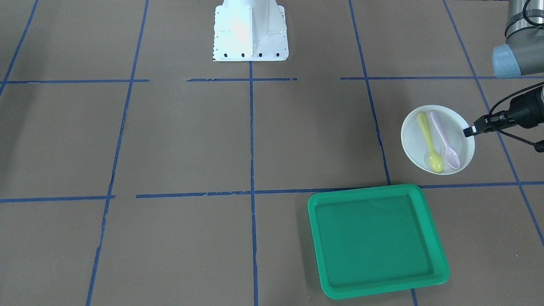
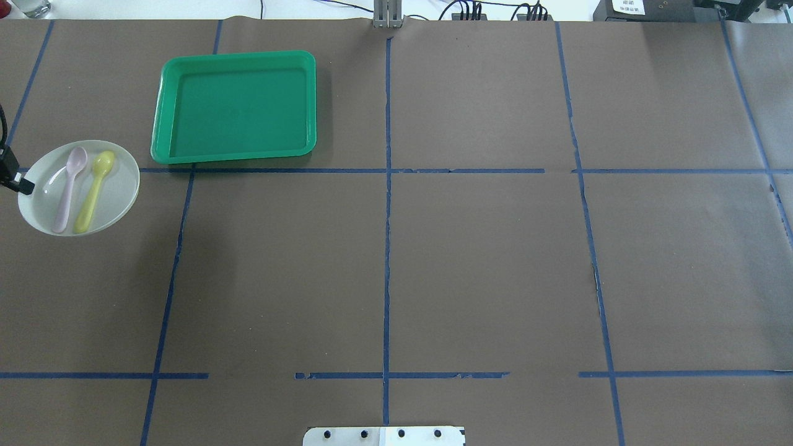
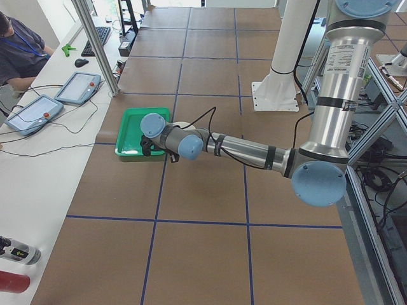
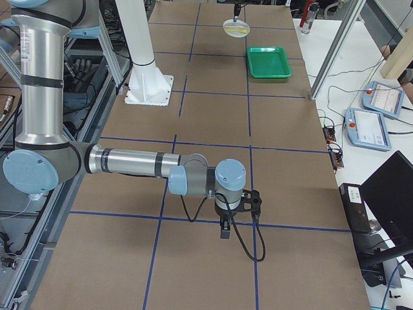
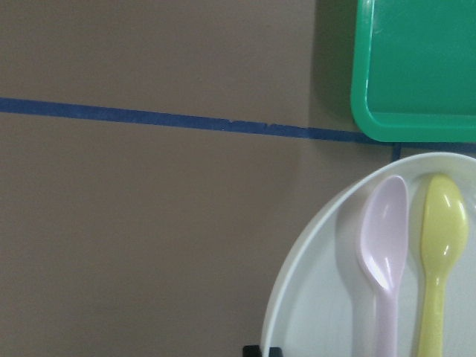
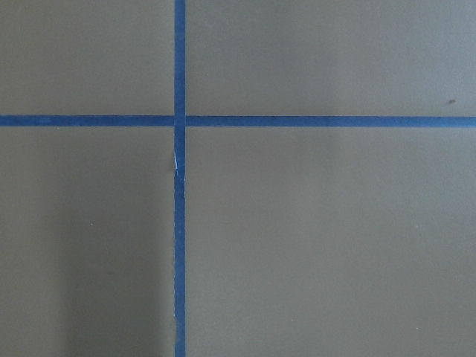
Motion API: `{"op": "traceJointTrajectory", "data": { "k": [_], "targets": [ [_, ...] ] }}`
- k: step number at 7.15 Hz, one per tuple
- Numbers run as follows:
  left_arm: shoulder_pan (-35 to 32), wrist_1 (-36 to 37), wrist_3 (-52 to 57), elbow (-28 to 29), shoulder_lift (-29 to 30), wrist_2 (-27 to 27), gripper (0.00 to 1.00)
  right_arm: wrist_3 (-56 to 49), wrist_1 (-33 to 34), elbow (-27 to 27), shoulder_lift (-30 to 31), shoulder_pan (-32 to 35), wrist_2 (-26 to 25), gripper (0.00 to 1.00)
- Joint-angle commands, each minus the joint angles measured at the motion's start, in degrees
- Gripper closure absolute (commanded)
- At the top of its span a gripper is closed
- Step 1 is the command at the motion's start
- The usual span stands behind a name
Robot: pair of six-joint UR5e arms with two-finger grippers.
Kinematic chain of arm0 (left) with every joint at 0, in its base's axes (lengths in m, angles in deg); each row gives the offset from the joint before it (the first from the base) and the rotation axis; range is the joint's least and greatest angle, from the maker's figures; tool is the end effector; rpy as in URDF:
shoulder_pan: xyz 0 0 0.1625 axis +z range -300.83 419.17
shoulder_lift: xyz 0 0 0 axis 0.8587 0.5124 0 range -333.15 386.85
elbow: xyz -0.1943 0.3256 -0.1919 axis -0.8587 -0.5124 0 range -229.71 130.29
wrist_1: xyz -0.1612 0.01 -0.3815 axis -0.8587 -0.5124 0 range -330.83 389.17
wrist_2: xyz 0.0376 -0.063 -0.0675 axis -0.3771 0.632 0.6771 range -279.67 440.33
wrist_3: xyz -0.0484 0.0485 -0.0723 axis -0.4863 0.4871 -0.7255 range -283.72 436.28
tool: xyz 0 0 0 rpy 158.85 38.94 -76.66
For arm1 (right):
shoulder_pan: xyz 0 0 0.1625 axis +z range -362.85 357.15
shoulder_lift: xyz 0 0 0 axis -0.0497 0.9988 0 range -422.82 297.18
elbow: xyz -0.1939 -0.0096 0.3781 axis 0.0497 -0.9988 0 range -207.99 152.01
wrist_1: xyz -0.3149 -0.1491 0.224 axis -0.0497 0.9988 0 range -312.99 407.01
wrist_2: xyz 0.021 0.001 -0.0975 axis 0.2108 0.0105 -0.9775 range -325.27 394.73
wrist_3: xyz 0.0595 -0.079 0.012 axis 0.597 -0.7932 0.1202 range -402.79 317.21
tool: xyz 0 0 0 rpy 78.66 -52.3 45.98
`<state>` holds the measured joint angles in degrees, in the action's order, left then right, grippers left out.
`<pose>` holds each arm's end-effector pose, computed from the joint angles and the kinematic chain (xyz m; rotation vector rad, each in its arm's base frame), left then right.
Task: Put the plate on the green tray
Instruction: 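Carry the plate with spoons over the green tray with the left gripper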
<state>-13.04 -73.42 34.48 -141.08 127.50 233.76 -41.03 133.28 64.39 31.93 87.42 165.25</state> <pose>0.1324 -0.5577 0.4974 -0.2072 1.1342 -0.1341 0.0707 -0.4578 0.6757 0.0136 -0.7075 0.0253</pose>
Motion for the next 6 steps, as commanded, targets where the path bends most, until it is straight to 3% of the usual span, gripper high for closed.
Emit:
{"op": "traceJointTrajectory", "data": {
  "k": [1, 3, 4, 6],
  "targets": [
    [0.2, -10.6, -11.5, 4.0, 3.3, 0.5, 1.00, 0.0, 0.0, 0.0, 0.0, 0.0, 0.0, 0.00],
    [3.3, -27.9, -27.0, 11.4, 7.0, -3.1, 1.00, 0.0, 0.0, 0.0, 0.0, 0.0, 0.0, 0.00],
    [5.4, -29.6, -29.9, 14.2, 9.8, -8.8, 1.00, 0.0, 0.0, 0.0, 0.0, 0.0, 0.0, 0.00],
    [7.6, -29.8, -31.1, 23.9, 18.3, -13.0, 1.00, 0.0, 0.0, 0.0, 0.0, 0.0, 0.0, 0.00]
  ]
}}
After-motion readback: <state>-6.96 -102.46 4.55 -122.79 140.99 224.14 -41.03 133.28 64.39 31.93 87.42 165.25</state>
